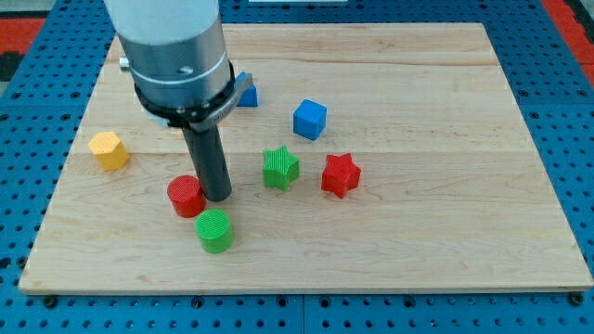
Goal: Move the red star diagonally in between the yellow hexagon and red circle
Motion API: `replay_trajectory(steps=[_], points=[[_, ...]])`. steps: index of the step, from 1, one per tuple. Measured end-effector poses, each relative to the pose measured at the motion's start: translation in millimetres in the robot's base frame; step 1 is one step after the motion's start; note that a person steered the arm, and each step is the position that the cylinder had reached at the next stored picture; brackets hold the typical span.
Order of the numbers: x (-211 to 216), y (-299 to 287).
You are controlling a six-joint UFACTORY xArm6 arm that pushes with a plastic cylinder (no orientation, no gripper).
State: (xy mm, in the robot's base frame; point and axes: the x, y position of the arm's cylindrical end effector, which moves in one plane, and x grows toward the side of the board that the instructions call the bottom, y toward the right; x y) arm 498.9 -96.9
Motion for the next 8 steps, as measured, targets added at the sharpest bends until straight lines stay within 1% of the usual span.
replay_trajectory(steps=[1, 2, 3, 4, 5, 6, 7, 8], points=[[-2, -2], [8, -24], [20, -30], [15, 48], [17, 140], [9, 214], [-37, 217], [-44, 194]])
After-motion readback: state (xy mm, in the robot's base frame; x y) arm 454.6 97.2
